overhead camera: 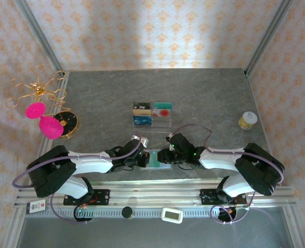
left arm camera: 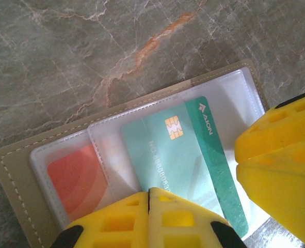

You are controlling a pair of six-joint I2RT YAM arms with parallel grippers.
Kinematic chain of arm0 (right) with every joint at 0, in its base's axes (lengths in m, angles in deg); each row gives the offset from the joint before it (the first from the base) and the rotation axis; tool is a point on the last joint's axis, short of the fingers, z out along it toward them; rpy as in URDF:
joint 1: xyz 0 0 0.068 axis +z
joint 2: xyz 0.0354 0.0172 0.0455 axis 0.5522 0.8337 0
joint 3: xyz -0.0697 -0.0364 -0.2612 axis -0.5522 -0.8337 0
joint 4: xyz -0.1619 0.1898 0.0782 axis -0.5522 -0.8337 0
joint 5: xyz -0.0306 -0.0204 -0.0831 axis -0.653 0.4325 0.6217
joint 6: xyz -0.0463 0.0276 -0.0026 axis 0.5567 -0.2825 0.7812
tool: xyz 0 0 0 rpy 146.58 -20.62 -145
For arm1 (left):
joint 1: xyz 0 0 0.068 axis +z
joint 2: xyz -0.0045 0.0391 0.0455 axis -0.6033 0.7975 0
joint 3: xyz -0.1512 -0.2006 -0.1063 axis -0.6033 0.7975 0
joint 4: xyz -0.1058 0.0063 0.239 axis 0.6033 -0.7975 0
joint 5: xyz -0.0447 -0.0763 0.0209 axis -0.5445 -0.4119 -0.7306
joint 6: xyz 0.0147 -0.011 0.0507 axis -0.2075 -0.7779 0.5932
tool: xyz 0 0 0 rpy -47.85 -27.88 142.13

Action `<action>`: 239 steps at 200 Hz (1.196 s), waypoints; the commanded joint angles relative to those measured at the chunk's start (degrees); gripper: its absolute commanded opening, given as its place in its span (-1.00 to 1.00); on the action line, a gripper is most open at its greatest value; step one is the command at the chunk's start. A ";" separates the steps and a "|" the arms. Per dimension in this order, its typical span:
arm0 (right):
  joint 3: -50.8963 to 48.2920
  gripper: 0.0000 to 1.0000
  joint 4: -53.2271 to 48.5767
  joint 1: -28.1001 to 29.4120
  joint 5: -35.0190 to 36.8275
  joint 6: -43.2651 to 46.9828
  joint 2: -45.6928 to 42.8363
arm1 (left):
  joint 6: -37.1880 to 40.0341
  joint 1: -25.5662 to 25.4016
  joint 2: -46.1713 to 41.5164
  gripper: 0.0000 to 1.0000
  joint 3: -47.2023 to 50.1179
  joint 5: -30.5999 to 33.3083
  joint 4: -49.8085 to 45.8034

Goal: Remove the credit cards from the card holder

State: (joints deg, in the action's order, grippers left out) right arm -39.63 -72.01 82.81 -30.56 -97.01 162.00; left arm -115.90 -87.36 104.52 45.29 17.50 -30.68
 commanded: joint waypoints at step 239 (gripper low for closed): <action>-0.33 -1.00 -3.29 -0.27 7.02 -4.13 0.13 | 0.23 0.13 -0.20 -1.00 4.03 0.31 -3.81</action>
State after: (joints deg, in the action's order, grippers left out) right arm -38.34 -71.09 82.88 -30.49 -100.40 164.43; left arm -115.86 -87.36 103.95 46.87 17.04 -28.29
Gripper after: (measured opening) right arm 0.027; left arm 0.041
